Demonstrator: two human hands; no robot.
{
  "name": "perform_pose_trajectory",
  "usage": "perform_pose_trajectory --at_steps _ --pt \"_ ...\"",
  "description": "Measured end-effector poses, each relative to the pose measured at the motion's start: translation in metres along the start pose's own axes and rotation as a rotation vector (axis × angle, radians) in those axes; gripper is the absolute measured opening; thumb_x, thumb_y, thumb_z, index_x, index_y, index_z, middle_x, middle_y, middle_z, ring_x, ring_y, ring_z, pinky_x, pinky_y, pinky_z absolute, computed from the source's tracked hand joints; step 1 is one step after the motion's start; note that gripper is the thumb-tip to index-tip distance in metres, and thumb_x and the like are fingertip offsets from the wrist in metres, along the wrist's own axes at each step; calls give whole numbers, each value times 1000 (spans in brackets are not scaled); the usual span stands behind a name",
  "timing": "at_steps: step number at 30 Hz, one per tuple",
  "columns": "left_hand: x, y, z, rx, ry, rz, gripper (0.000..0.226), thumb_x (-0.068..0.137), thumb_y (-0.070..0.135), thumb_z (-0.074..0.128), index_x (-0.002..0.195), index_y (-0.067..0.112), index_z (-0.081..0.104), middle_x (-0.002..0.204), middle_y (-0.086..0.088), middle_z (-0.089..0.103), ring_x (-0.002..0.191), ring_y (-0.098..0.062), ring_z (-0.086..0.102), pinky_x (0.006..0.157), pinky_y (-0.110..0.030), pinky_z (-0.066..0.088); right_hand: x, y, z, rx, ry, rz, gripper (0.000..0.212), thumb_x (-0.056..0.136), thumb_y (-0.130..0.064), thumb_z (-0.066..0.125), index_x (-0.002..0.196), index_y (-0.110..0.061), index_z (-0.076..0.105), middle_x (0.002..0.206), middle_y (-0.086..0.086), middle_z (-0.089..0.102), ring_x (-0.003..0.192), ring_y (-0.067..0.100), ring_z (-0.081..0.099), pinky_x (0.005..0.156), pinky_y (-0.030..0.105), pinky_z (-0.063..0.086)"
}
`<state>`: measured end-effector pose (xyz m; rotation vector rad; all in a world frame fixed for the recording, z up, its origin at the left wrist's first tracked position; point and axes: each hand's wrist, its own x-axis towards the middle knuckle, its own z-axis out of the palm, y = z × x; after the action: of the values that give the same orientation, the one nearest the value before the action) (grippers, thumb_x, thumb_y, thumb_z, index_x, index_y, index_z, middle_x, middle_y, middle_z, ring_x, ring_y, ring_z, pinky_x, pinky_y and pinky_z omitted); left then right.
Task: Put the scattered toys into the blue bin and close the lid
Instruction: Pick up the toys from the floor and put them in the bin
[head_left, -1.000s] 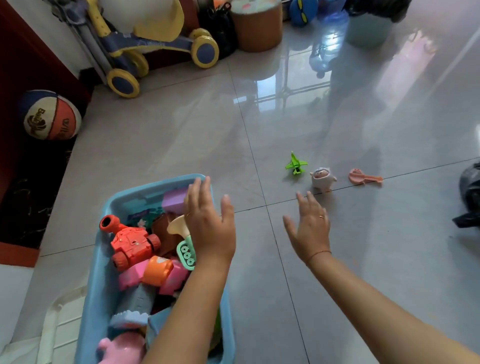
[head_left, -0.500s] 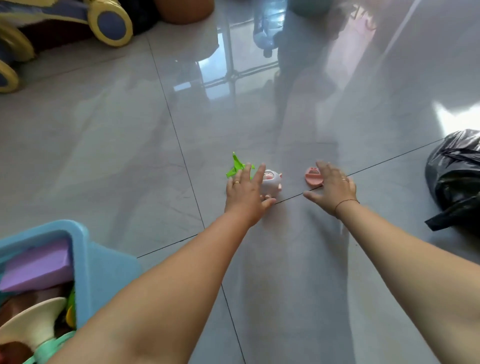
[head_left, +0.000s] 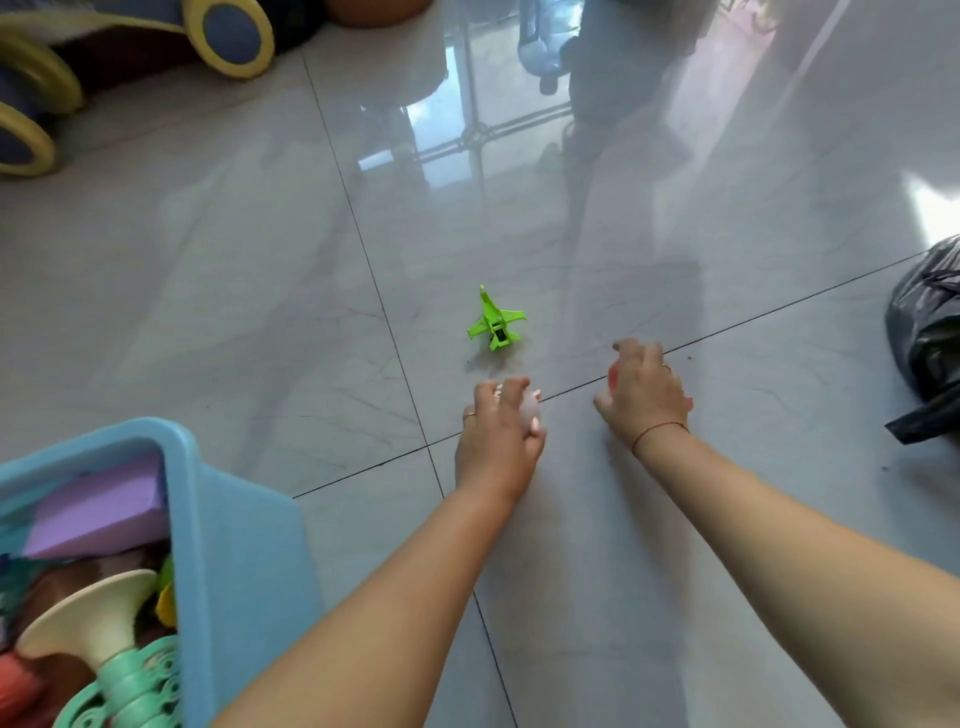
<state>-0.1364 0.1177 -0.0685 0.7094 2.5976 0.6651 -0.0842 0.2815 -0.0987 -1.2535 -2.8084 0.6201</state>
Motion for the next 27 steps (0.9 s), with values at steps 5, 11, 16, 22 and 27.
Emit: perform_pose_trajectory --at_steps 5,11,16,22,27 --pt "-2 -46 -48 -55 313 -177 52 86 23 58 135 25 39 135 -5 35 112 -32 46 82 -37 44 23 -86 6 296 -106 -54 75 74 -33 69 136 -18 29 127 11 33 96 33 59 86 45 50" --pt "3 -78 -66 -162 381 -349 60 86 21 60 140 23 33 140 -6 32 117 -31 44 89 -38 43 48 -139 33 50 -282 -138 72 79 -42 64 139 -37 24 131 10 27 109 36 49 91 58 42" --pt "5 -80 -55 -237 361 -409 64 85 21 62 141 25 32 139 -5 33 118 -29 44 91 -39 44 40 -130 49 -117 -161 -268 25 88 -16 50 112 -21 55 120 14 38 99 38 53 78 44 44" --pt "-11 -60 -63 -293 382 -374 64 85 20 63 141 24 32 139 -5 34 116 -28 45 93 -38 43 -5 -96 61 -141 -134 -330 33 84 -4 49 112 -21 55 119 13 41 87 36 56 65 37 41" --pt "-56 -32 -90 -311 408 -203 63 86 21 61 141 27 31 141 1 32 119 -21 44 89 -27 42 -67 -85 38 101 -306 -145 44 92 -21 45 133 -36 43 117 9 45 93 33 56 77 41 50"
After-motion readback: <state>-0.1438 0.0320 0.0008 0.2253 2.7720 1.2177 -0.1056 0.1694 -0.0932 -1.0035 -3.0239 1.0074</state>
